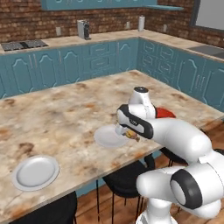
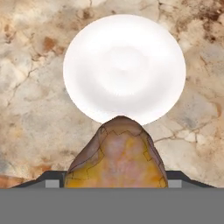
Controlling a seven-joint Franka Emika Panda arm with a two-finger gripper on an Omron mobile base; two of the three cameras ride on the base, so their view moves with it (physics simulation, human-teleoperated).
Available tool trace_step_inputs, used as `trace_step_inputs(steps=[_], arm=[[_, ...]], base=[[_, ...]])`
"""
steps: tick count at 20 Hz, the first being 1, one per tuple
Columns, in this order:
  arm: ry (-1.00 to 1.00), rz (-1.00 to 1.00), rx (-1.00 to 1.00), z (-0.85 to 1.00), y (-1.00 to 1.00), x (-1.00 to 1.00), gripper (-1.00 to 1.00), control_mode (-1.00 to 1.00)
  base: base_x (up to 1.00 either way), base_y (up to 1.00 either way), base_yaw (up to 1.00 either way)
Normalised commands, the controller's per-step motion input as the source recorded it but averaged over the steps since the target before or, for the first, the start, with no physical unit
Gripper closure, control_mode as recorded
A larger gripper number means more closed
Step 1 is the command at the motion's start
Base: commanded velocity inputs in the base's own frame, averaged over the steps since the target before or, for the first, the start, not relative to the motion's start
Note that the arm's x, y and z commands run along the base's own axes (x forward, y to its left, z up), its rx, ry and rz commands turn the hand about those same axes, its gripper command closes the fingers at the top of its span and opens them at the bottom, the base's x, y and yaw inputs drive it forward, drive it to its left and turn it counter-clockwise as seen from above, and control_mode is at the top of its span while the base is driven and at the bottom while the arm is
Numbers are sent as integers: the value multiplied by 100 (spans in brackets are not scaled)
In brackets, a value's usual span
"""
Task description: Pick the chicken drumstick and bell pepper from their plates and place them in the bowl. Then put the bowl in the fridge.
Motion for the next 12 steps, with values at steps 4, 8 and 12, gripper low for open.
trace_step_inputs(steps=[4,8,12], arm=[[0,0,0,0,0,0,100,100],[0,0,0,0,0,0,100,100],[0,0,0,0,0,0,100,100]], base=[[16,-57,-16],[21,-50,-1],[19,-49,0]])
